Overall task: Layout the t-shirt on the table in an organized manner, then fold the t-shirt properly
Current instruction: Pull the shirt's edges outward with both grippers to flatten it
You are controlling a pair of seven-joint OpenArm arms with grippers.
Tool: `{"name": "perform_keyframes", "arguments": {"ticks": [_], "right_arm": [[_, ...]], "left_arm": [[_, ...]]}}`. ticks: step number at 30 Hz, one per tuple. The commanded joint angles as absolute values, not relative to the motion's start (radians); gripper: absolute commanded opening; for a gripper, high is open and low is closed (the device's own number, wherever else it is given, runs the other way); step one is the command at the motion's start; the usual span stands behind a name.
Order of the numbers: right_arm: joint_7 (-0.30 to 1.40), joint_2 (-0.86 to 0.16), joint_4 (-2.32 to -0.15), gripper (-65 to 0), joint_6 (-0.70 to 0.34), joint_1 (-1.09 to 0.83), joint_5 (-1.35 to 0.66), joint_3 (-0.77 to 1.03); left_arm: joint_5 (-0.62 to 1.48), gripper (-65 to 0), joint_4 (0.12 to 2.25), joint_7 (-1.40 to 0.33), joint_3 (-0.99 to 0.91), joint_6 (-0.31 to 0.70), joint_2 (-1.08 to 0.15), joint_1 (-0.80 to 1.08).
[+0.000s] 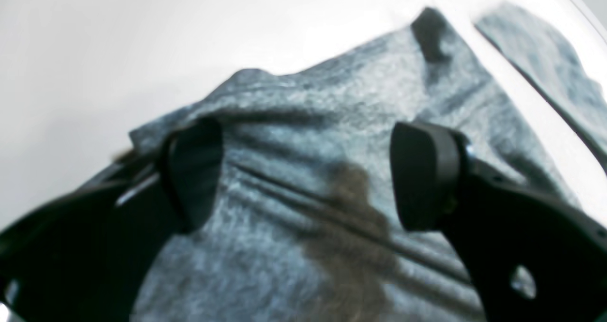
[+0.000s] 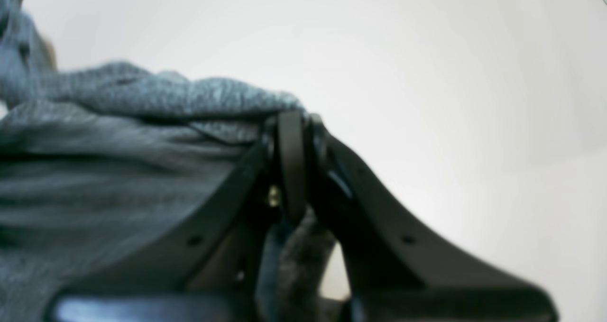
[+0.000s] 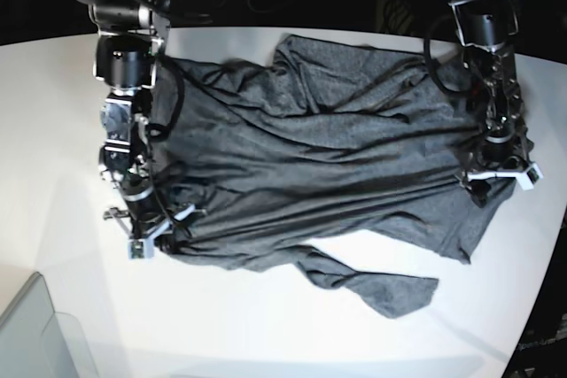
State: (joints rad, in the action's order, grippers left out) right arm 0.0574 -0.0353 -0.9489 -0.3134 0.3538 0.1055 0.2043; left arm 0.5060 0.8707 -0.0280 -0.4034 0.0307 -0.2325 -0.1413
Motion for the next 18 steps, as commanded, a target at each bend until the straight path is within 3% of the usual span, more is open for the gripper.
{"name": "perform_keyframes", "arguments": {"ticks": [1, 7, 12, 18], "right_arm": [[0.03, -0.041, -0.954, -64.8, -0.297, 0.384, 0.104, 0.216], [0.03, -0.038, -0.943, -49.8, -0.297, 0.363, 0.104, 0.225], [0.03, -0.036, -0.947, -37.5, -0.297, 0.352, 0.104, 0.225], [0.03, -0.036, -1.04, -34.8, -0.3, 0.285, 0.101, 0.222]], "left_arm": [[0.527, -10.9, 0.849, -0.166, -0.404, -0.019, -0.228, -0.113], [0.527, -10.9, 0.865, -0.171, -0.404, -0.019, -0.225, -0.117], [0.527, -10.9, 1.0, -0.174, -0.403, -0.019, -0.199, -0.111], [0.527, -10.9, 1.187, -0.174, -0.401, -0.018, -0.165, -0.091]]}}
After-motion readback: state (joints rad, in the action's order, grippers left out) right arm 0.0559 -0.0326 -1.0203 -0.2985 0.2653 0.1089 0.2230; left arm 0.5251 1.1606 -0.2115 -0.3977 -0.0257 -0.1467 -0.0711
